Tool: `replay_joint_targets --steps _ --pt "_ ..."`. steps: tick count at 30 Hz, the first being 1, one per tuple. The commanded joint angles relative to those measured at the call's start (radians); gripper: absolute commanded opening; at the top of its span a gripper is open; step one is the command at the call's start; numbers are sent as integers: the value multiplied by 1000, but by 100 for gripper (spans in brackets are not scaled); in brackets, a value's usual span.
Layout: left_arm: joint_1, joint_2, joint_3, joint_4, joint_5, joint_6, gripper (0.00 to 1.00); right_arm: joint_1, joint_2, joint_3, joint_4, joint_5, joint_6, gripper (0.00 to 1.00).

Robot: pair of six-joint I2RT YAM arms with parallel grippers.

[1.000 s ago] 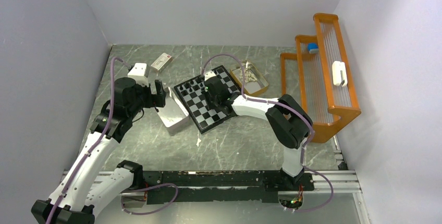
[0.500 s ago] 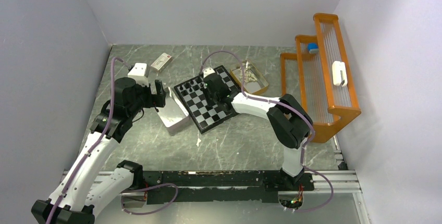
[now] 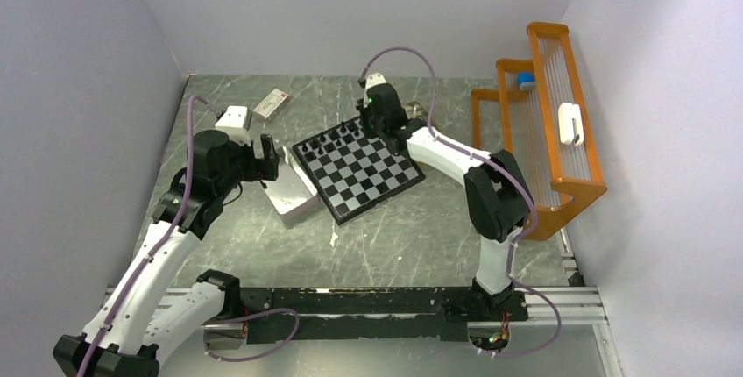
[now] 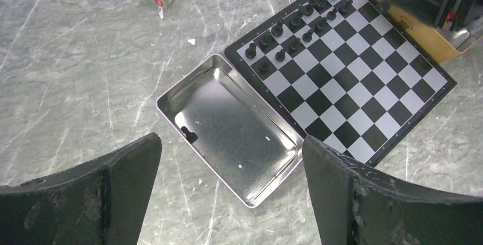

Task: Set up the chess pieces on the board
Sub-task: Place the chess piece on the chessboard.

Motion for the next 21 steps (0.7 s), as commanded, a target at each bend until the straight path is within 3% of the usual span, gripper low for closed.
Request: replay_joint_targets --steps 1,21 --pt "-6 -6 9 32 14 9 98 -40 69 89 -11 -16 -31 14" --pt "-6 -9 7 33 10 11 98 -141 379 383 -25 -68 -76 13"
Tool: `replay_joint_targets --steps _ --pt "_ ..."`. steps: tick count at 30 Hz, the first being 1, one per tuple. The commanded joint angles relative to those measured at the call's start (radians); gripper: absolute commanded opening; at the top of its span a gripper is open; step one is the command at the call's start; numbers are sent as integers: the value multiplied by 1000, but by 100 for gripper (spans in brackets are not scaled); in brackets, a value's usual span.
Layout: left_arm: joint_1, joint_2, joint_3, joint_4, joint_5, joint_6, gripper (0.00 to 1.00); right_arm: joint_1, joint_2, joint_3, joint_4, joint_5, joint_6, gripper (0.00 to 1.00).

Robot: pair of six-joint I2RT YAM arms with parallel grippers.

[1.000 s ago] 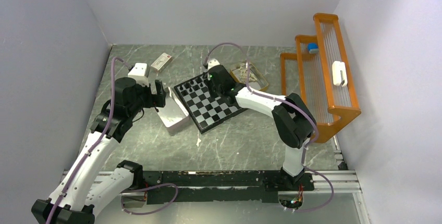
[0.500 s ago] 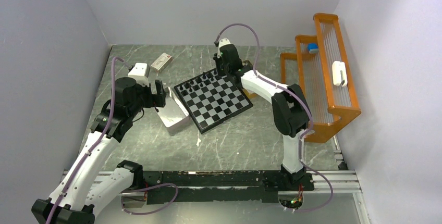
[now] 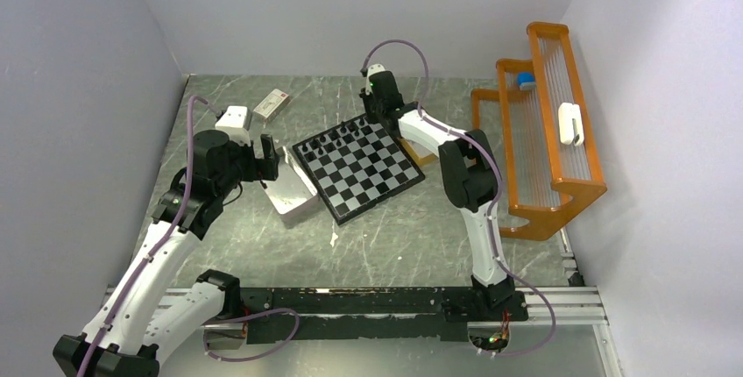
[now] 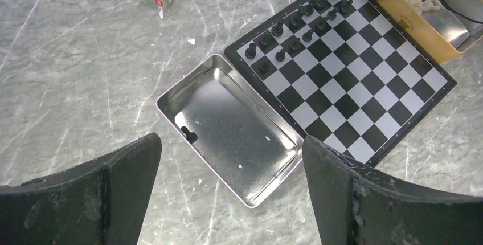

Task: Set up the chess pieces on the board
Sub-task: Place the chess piece on the chessboard.

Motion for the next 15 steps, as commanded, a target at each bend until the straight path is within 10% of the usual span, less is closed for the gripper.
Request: replay_joint_targets --steps 1,15 --pt "-6 -8 8 32 8 11 98 -15 34 52 -6 -17 -5 13" --pt "-6 -11 7 33 0 13 97 -27 111 144 -52 -30 16 14"
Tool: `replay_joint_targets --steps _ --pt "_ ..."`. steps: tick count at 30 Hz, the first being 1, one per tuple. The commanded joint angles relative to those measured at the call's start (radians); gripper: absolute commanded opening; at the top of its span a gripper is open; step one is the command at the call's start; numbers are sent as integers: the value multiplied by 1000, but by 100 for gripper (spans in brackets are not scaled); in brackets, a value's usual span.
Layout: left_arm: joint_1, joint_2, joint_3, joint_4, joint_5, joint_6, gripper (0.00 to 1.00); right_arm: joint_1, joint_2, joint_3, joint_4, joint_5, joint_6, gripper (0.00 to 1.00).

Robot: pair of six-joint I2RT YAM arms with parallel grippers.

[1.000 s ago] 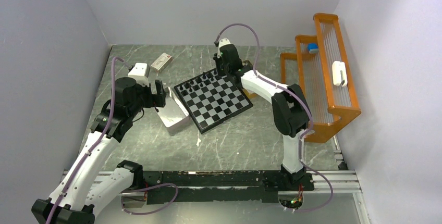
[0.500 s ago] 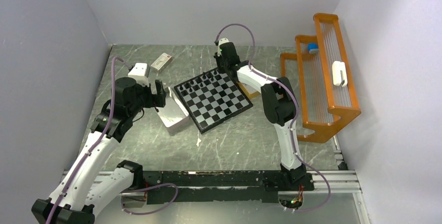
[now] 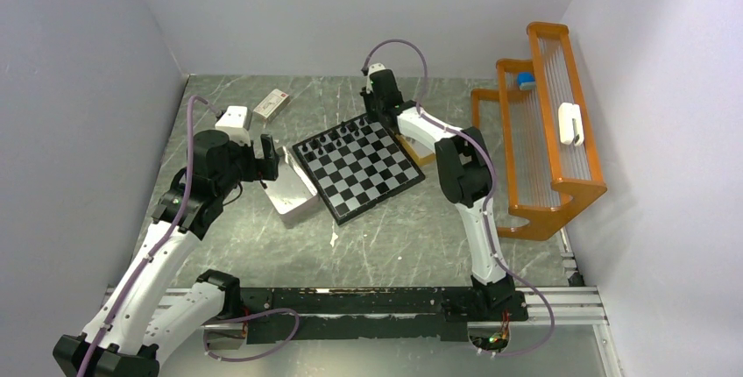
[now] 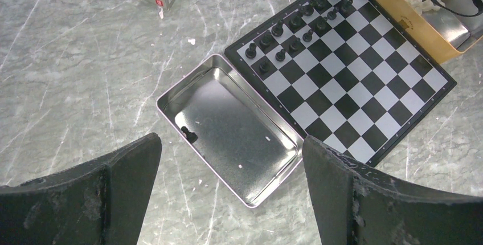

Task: Set up the chess pieces on the board
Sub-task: Place the chess piece on the chessboard.

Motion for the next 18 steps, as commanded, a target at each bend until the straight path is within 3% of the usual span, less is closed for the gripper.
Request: replay_joint_targets --steps 1,18 --pt "-6 -11 7 32 1 13 97 -7 35 59 -37 -11 9 14" --pt "-6 -9 9 32 0 13 98 -13 98 149 -120 -11 9 16"
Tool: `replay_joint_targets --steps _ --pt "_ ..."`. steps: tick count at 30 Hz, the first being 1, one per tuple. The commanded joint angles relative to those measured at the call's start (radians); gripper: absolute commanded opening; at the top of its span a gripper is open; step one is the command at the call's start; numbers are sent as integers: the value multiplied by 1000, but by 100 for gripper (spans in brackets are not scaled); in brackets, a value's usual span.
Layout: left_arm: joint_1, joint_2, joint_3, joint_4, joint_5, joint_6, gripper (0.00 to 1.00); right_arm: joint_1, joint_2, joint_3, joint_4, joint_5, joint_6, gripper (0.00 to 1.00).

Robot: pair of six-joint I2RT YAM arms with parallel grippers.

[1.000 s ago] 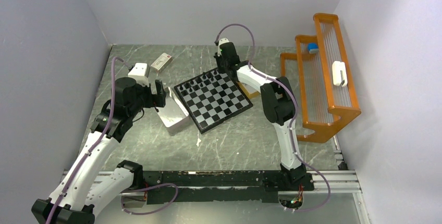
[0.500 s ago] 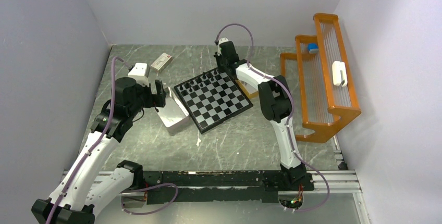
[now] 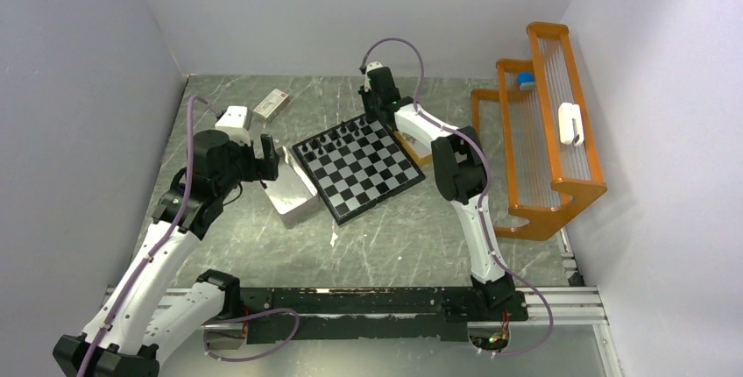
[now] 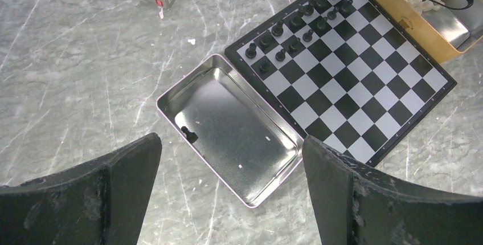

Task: Set up the chess pieces on the board
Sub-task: Place the chess piece on the chessboard.

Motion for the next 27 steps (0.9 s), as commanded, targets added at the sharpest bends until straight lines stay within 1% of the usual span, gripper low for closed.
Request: replay_joint_targets --steps 1,8,27 --pt "-6 -7 9 33 2 12 98 -10 19 30 -47 3 5 16" --pt "-6 -4 10 33 5 12 97 -10 27 51 -80 12 0 16" --pt "-6 -5 9 33 5 13 97 -10 21 32 -92 35 -1 16"
